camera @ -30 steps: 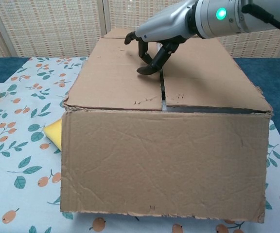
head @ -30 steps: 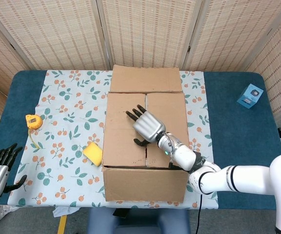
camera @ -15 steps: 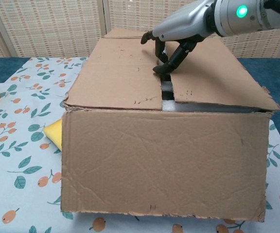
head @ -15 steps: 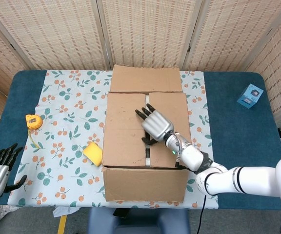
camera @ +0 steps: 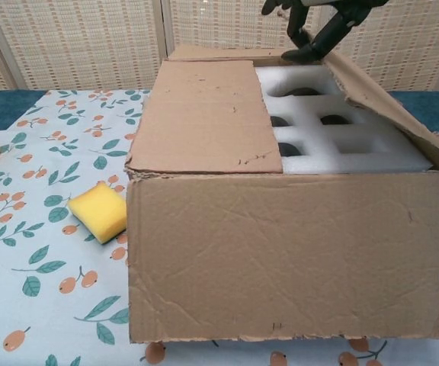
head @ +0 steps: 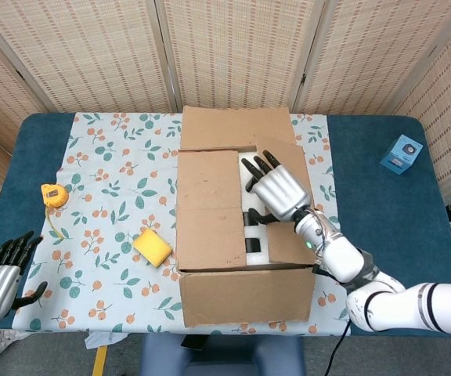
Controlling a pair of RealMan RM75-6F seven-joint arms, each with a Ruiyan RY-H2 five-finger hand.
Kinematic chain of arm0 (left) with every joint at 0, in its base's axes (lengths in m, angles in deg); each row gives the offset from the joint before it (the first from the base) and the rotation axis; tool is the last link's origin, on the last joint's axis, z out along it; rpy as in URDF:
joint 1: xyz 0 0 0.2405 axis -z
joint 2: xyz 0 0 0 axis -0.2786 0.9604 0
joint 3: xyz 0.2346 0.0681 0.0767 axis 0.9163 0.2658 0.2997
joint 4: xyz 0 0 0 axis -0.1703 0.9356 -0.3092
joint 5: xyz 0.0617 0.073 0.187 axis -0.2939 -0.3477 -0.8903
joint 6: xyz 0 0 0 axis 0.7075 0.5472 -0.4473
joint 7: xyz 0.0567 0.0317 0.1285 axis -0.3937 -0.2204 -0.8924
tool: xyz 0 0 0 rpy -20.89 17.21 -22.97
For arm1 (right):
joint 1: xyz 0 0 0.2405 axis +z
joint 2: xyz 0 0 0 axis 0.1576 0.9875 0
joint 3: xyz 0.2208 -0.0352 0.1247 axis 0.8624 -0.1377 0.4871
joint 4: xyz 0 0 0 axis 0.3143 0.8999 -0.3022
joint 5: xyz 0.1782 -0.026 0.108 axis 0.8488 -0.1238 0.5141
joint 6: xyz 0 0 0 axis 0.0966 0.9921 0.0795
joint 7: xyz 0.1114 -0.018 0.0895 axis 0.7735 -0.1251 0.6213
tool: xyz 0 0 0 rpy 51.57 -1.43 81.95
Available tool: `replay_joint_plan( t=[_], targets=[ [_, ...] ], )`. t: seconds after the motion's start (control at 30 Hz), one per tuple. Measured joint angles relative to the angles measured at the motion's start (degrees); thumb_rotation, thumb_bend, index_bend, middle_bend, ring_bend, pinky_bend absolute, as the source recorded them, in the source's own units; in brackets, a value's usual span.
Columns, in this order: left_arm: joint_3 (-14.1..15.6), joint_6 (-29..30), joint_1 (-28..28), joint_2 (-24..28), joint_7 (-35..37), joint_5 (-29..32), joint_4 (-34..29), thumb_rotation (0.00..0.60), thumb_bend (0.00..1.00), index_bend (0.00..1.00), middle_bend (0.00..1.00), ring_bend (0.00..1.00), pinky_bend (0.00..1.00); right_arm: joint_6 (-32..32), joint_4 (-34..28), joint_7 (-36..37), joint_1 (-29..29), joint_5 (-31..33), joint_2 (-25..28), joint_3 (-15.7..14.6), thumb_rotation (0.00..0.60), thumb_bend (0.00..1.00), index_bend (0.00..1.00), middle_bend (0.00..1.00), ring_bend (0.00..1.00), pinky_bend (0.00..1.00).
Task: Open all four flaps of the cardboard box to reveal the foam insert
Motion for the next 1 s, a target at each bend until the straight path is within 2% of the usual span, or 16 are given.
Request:
replay_joint_plan(
  t=[0.5, 0.73, 1.0],
  targets=[
    [0.3, -0.7, 0.4, -0.7, -2.1, 0.0, -0.3, 0.6, 0.38, 0.0, 0.0, 0.0, 0.0, 7.3, -11.9, 2.1, -9.5, -6.4, 14.4, -0.1, 0.221, 0.52, 0.63, 0.02, 0.0, 0.0],
    [0.4, -0.8, 0.4, -1.1, -3.5, 0.0, -0.6, 0.6, 0.38, 0.0, 0.0, 0.0, 0.0, 10.6, -15.8, 3.5, -18.2, -12.3, 20.7, -2.8, 0.219, 0.52, 0.63, 0.02, 0.0, 0.0],
    [0.5, -0.9, 0.5, -1.7, -5.4, 0.0, -1.0, 0.6, 0.38, 0.0, 0.0, 0.0, 0.0, 13.5, -15.3, 9.1, -29.5, -21.7, 23.6, -6.1, 0.217, 0.53, 0.63, 0.02, 0.0, 0.0]
  ],
)
